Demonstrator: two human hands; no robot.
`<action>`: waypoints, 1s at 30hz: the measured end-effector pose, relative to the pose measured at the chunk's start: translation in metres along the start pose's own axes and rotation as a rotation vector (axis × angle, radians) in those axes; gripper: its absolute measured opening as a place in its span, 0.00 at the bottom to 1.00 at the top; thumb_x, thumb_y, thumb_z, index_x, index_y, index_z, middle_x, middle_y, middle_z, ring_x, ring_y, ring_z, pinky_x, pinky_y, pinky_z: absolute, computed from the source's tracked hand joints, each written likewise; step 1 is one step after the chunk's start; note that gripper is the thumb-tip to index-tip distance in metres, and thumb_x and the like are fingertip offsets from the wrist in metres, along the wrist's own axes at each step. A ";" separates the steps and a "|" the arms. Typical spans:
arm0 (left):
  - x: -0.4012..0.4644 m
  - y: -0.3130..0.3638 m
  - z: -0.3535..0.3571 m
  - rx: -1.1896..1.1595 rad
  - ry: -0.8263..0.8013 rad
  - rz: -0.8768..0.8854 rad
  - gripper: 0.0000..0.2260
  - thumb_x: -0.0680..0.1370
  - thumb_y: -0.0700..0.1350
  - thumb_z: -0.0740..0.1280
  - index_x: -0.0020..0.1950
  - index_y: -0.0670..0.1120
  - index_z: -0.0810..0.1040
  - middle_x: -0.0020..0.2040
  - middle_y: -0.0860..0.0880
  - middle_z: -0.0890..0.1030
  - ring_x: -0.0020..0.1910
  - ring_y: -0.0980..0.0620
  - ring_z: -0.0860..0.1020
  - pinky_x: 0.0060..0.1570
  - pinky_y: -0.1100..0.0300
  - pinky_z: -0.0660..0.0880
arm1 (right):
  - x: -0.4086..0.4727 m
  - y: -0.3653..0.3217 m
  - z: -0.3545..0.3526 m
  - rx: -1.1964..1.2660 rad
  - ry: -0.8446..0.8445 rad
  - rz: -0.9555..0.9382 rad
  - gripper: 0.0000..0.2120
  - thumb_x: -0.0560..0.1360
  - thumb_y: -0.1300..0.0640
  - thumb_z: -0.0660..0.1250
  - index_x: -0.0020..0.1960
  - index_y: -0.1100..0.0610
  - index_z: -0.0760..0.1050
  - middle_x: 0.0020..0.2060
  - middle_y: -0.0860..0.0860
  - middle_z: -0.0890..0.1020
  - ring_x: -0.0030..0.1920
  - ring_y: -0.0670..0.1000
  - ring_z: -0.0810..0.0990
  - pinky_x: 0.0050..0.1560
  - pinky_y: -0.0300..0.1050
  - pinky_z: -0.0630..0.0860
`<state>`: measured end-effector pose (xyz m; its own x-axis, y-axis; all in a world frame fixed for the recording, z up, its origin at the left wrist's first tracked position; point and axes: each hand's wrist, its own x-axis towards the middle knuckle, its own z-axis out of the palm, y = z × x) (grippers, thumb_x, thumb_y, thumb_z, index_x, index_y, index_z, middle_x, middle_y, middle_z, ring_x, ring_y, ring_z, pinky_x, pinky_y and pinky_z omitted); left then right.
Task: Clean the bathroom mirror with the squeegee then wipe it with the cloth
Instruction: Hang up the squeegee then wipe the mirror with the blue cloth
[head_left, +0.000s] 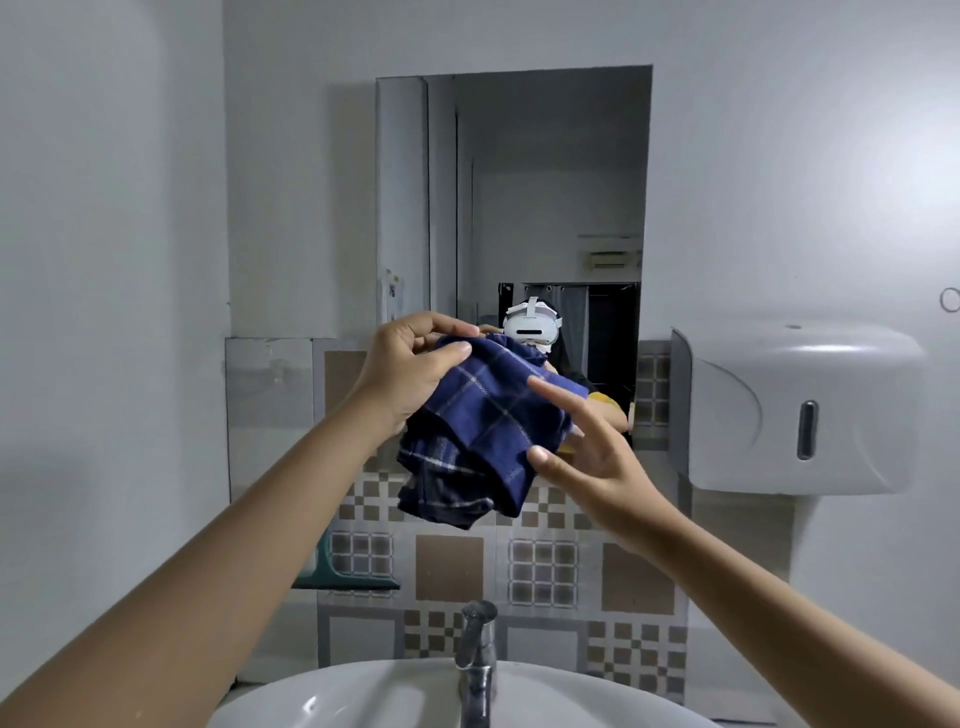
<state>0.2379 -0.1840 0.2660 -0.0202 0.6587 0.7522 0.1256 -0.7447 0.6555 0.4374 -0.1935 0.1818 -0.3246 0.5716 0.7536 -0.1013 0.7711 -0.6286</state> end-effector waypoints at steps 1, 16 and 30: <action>0.002 0.000 0.005 -0.012 -0.016 -0.006 0.11 0.74 0.32 0.67 0.40 0.49 0.82 0.35 0.55 0.84 0.36 0.56 0.80 0.40 0.64 0.78 | 0.001 -0.001 -0.002 0.036 0.038 0.012 0.23 0.73 0.60 0.68 0.67 0.49 0.72 0.65 0.43 0.76 0.65 0.54 0.76 0.54 0.52 0.81; 0.110 0.001 -0.005 0.344 -0.162 -0.006 0.24 0.76 0.52 0.66 0.71 0.49 0.68 0.68 0.44 0.71 0.67 0.46 0.70 0.56 0.54 0.71 | 0.148 -0.075 -0.081 -0.054 0.527 -0.093 0.27 0.76 0.55 0.65 0.73 0.45 0.62 0.63 0.50 0.72 0.62 0.56 0.75 0.64 0.57 0.74; 0.217 -0.061 -0.068 1.146 -0.110 -0.034 0.55 0.66 0.58 0.75 0.77 0.49 0.37 0.78 0.48 0.38 0.76 0.39 0.47 0.71 0.34 0.51 | 0.332 -0.109 -0.182 -1.413 0.656 -0.263 0.38 0.77 0.57 0.61 0.79 0.49 0.42 0.75 0.58 0.59 0.65 0.66 0.71 0.51 0.55 0.71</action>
<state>0.1582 -0.0029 0.3942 0.0389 0.7244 0.6883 0.9555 -0.2286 0.1865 0.5123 -0.0371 0.5356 0.0447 0.1135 0.9925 0.9576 0.2782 -0.0749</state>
